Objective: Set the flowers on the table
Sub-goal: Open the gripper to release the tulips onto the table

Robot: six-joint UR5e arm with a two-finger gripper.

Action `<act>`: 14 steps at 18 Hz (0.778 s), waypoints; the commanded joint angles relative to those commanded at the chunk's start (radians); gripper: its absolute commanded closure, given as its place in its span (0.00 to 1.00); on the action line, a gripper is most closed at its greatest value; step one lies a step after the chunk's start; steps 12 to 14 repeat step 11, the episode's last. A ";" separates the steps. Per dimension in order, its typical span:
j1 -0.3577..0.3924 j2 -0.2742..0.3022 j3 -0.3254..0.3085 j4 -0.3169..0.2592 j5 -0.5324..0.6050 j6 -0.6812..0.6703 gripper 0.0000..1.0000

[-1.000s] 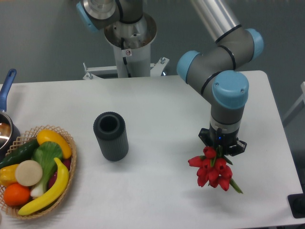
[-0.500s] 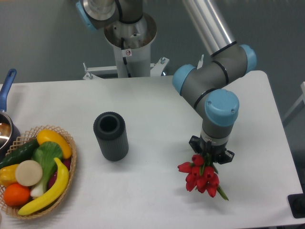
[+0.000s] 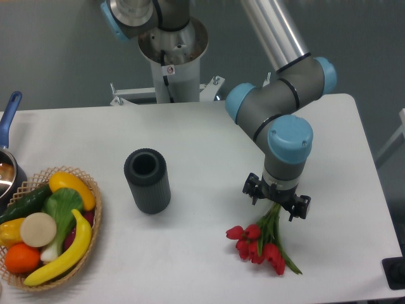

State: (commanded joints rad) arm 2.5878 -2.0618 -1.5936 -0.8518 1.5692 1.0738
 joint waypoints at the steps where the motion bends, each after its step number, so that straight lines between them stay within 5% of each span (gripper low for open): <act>1: 0.005 0.009 -0.021 0.029 -0.003 0.008 0.00; 14: 0.022 0.046 -0.048 0.059 -0.003 0.020 0.00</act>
